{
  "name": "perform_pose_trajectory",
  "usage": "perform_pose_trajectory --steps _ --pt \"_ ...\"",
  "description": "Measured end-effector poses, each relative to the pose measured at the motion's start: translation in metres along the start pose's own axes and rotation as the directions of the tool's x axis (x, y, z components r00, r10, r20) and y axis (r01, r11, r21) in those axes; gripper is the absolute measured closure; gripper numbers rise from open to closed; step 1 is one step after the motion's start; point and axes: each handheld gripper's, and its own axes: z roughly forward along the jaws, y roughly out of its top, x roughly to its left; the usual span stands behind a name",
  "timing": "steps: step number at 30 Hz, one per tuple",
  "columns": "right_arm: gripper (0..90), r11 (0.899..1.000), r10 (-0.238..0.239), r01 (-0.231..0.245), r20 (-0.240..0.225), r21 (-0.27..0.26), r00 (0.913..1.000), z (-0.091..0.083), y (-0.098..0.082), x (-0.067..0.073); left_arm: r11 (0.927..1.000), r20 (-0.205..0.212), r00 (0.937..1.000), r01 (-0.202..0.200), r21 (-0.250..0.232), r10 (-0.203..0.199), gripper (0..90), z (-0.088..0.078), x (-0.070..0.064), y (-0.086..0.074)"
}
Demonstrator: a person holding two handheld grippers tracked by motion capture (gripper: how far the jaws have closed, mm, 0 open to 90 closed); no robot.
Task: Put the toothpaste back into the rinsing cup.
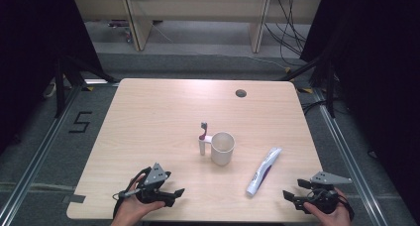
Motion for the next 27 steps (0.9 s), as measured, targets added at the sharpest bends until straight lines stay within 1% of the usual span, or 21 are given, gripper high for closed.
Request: perform_pose_trajectory --steps 1,2,4,5,6,7,8,9,10,11,12,13,15,17,19,21,22,23,24,26,27 --pt "21.7 0.999 -0.034 0.034 0.010 -0.009 0.9994 0.001 0.001 -0.002 1.0000 0.001 1.0000 0.000 -0.001 0.000 23.9 0.000 0.000 -0.001" --pt "21.7 1.000 -0.010 0.010 -0.003 0.002 0.9999 0.003 0.001 0.001 1.0000 0.003 1.0000 0.001 0.000 -0.001 23.9 0.000 0.000 -0.001" --pt "21.7 0.999 -0.036 0.036 0.005 -0.003 0.9993 0.004 0.002 0.000 1.0000 0.001 1.0000 0.004 0.002 -0.004 23.9 -0.001 0.001 -0.001" --pt "21.7 1.000 -0.025 0.025 -0.009 -0.004 0.9997 0.005 0.002 0.000 1.0000 0.000 1.0000 0.006 0.003 -0.006 23.9 -0.001 0.001 -0.001" --pt "21.7 1.000 -0.030 0.030 -0.006 -0.006 0.9995 0.006 0.004 0.001 1.0000 -0.004 1.0000 0.005 0.006 -0.005 23.9 -0.001 0.001 -0.001" --pt "21.8 1.000 0.004 -0.004 -0.017 0.005 0.9999 0.005 0.004 0.003 1.0000 -0.005 1.0000 0.005 0.006 -0.005 23.9 0.000 0.001 -0.001" --pt "21.9 1.000 0.017 -0.017 -0.013 -0.002 0.9998 0.006 0.006 0.004 1.0000 -0.001 1.0000 0.007 -0.002 -0.007 23.9 0.001 0.001 -0.002" --pt "22.1 1.000 0.023 -0.022 -0.013 0.012 0.9997 0.006 0.008 0.005 0.9999 -0.009 1.0000 -0.002 0.012 0.002 23.9 0.000 0.001 -0.002" --pt "22.6 1.000 -0.010 0.010 -0.003 -0.005 0.9999 0.009 0.011 0.004 0.9997 -0.008 0.9999 -0.010 0.021 0.010 23.9 0.000 0.001 -0.003" --pt "23.3 0.999 -0.038 0.038 -0.008 -0.012 0.9992 0.011 0.013 0.003 0.9999 -0.005 1.0000 -0.003 0.013 0.003 23.9 0.000 0.000 -0.003" --pt "24.5 0.999 -0.038 0.038 -0.007 -0.002 0.9993 0.012 0.016 0.005 0.9999 -0.005 1.0000 -0.005 0.015 0.005 23.9 0.000 0.000 -0.003" --pt "25.0 1.000 -0.014 0.014 -0.007 0.010 0.9999 0.013 0.019 0.010 0.9998 -0.005 0.9999 -0.010 0.018 0.010 23.9 0.000 -0.001 -0.003" --pt "27.6 0.999 -0.054 0.054 -0.009 0.001 0.9985 0.017 0.024 0.013 0.9998 0.002 1.0000 -0.009 0.017 0.009 23.9 0.000 -0.002 -0.003" --pt "27.9 0.999 -0.044 0.044 -0.010 0.025 0.9990 0.021 0.029 0.018 0.9998 0.002 1.0000 -0.009 0.017 0.009 23.9 0.000 -0.002 -0.003" --pt "28.1 0.996 -0.083 0.083 -0.014 0.022 0.9965 0.026 0.034 0.020 0.9998 0.002 1.0000 -0.008 0.017 0.008 23.9 0.001 -0.002 -0.003" --pt "34.3 0.996 -0.090 0.090 -0.024 0.021 0.9957 0.028 0.038 0.026 0.9998 0.000 1.0000 -0.008 0.016 0.008 23.9 0.001 -0.002 -0.004" --pt "38.7 0.994 -0.106 0.107 -0.038 0.029 0.9937 0.028 0.040 0.029 1.0000 0.005 1.0000 0.000 0.008 -0.001 24.0 0.002 -0.003 -0.004" --pt "43.2 0.991 -0.132 0.133 -0.037 0.022 0.9906 0.028 0.044 0.032 0.9995 -0.003 0.9999 -0.017 0.028 0.017 24.0 0.001 -0.001 -0.004" --pt "49.7 0.992 -0.125 0.126 -0.043 0.015 0.9912 0.028 0.046 0.037 0.9995 -0.005 0.9999 -0.015 0.029 0.015 24.0 0.001 -0.002 -0.004" --pt "56.2 0.985 -0.172 0.171 -0.037 -0.019 0.9844 0.029 0.051 0.040 0.9993 -0.001 0.9998 -0.018 0.032 0.018 24.1 0.001 -0.003 -0.004" --pt "63.4 0.985 -0.174 0.173 -0.044 -0.019 0.9839 0.029 0.054 0.044 0.9996 0.004 0.9999 -0.011 0.024 0.011 24.1 0.001 -0.004 -0.004"
